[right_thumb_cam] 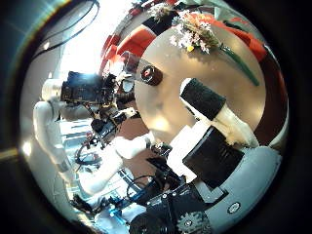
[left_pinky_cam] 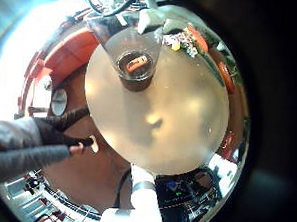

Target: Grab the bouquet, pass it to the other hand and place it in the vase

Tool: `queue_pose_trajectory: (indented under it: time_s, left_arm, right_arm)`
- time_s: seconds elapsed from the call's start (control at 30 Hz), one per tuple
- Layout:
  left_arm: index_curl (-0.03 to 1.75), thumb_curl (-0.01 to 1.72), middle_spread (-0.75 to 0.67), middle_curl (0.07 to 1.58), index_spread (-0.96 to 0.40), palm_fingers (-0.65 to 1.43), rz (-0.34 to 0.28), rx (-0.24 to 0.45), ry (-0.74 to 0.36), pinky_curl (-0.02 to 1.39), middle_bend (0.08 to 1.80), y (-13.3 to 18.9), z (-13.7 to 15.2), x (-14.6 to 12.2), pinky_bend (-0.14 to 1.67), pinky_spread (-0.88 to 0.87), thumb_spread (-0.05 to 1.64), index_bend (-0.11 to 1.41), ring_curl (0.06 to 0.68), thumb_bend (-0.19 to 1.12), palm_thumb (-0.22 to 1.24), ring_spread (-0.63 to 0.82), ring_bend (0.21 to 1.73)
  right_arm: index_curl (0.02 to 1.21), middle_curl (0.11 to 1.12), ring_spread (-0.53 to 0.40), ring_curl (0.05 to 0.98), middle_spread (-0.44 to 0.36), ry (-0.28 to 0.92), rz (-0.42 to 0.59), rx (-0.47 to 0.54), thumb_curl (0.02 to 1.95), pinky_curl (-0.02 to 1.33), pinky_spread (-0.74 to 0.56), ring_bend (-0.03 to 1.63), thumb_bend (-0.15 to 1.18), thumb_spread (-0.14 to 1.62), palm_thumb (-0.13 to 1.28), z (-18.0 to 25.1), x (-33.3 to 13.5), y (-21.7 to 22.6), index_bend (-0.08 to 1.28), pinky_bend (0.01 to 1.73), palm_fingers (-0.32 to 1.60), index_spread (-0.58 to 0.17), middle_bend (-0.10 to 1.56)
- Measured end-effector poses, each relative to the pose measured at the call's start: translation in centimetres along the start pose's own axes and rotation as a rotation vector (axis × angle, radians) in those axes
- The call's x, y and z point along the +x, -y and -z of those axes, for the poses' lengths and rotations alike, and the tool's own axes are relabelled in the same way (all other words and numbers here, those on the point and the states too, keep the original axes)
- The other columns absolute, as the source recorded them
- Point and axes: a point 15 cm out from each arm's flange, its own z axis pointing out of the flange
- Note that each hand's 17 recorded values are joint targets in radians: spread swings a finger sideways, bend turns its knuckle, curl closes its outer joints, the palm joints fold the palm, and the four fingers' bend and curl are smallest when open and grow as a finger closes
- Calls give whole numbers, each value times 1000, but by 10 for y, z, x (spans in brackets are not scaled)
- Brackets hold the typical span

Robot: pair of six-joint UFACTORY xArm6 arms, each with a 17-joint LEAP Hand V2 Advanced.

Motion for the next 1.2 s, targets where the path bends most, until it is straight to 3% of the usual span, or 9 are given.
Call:
queue_pose_trajectory:
  time_s: [0.47, 0.7, 0.87, 1.0, 1.2]
  left_arm:
    - [428, 357, 420, 259, 72, 127, 11, -13, 7, 296, 174, 0, -4, 1, 194, 532, 992, 200, 215, -26, 569, 600, 391]
    - [430, 361, 413, 261, 73, 133, -13, -41, 21, 295, 175, 1, -11, 8, 193, 531, 999, 199, 212, -25, 575, 599, 392]
    - [430, 362, 411, 261, 73, 133, -65, -69, 51, 295, 175, 8, -14, 18, 191, 531, 1000, 199, 210, -26, 575, 598, 393]
    - [427, 360, 417, 262, 78, 125, -127, -95, 102, 297, 175, 16, -10, 31, 195, 531, 1002, 194, 211, -30, 567, 600, 395]
    - [424, 361, 421, 261, 80, 118, -166, -115, 141, 300, 174, 20, -11, 36, 195, 533, 1005, 195, 212, -26, 559, 601, 396]
  right_arm:
    - [539, 550, -132, 303, -95, 5, -70, 18, 399, -3, 383, 807, -20, 1186, 653, 3, 22, -1, 231, 642, 528, -380, 453]
    - [533, 550, -135, 304, -104, 6, -129, -17, 394, -3, 359, 815, -24, 1183, 642, -7, 42, 7, 214, 657, 535, -390, 451]
    - [460, 562, -134, 321, -116, 17, -258, -61, 376, 12, 336, 878, -36, 1177, 567, -21, 86, 20, 109, 740, 470, -369, 491]
    - [415, 559, -108, 316, -96, 38, -424, -78, 363, 31, 322, 853, -35, 1164, 502, -33, 153, 38, 140, 831, 390, -342, 498]
    - [387, 543, -104, 307, -100, 60, -490, -97, 361, 31, 289, 863, -23, 1129, 488, -43, 214, 76, 170, 879, 376, -312, 488]
